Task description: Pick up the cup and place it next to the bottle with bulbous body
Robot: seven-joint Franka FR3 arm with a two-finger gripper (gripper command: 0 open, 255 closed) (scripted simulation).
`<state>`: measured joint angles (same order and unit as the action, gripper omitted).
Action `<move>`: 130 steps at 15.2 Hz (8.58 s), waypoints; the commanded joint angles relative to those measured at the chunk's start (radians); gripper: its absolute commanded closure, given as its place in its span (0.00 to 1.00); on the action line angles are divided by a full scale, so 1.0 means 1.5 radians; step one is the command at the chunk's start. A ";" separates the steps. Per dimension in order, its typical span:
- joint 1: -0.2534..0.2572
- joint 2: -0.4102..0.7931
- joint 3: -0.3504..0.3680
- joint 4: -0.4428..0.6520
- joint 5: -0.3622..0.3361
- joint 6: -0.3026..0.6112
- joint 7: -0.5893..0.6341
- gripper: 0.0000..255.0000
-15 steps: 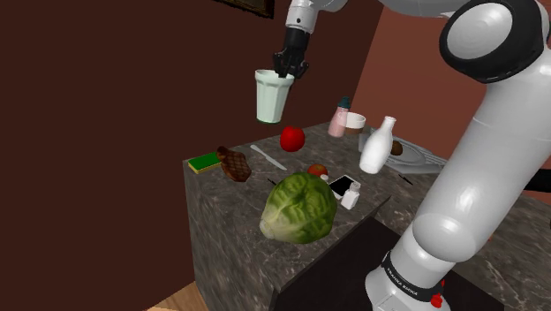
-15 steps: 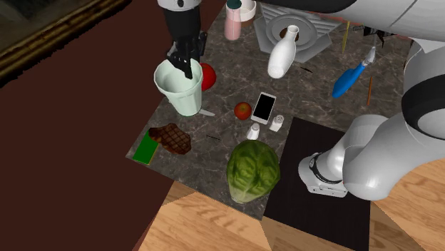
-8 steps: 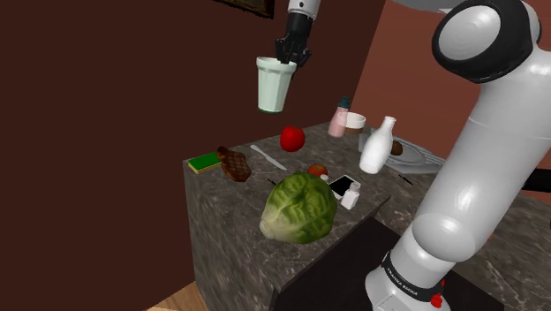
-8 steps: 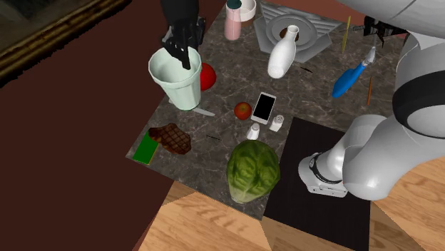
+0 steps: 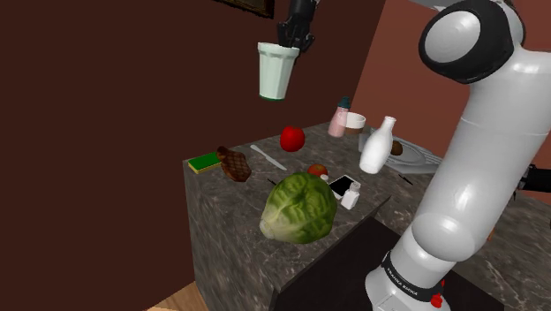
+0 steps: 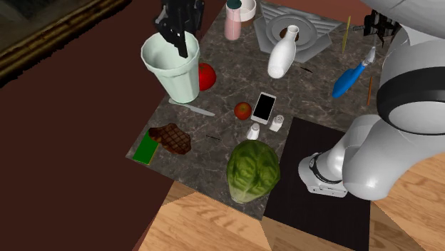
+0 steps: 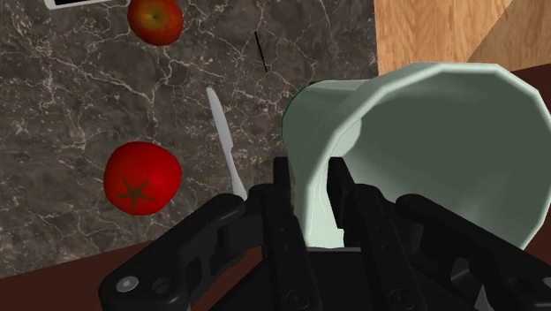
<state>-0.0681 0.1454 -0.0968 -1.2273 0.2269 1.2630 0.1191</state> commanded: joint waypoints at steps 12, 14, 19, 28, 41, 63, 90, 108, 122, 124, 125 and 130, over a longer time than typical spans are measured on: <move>-0.057 -0.173 -0.054 -0.182 -0.039 -0.012 -0.120 1.00; -0.069 -0.201 -0.068 -0.211 -0.050 -0.015 -0.146 1.00; -0.097 -0.260 -0.105 -0.266 -0.081 -0.028 -0.214 1.00; -0.146 -0.326 -0.187 -0.310 -0.148 -0.058 -0.348 1.00; -0.202 -0.318 -0.345 -0.265 -0.243 -0.090 -0.584 1.00; -0.240 -0.317 -0.444 -0.382 -0.293 0.041 -0.705 1.00; -0.253 -0.329 -0.480 -0.629 -0.317 0.281 -0.692 1.00; -0.240 -0.257 -0.534 -0.736 -0.296 0.449 -0.721 1.00; -0.240 -0.263 -0.529 -0.717 -0.297 0.425 -0.719 0.00; -0.239 -0.271 -0.521 -0.678 -0.296 0.379 -0.717 0.00; -0.238 -0.273 -0.518 -0.661 -0.295 0.361 -0.717 0.00; -0.238 -0.272 -0.518 -0.661 -0.295 0.361 -0.717 0.00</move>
<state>-0.4258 -0.2638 -0.8732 -2.2202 -0.2158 1.8057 -0.9557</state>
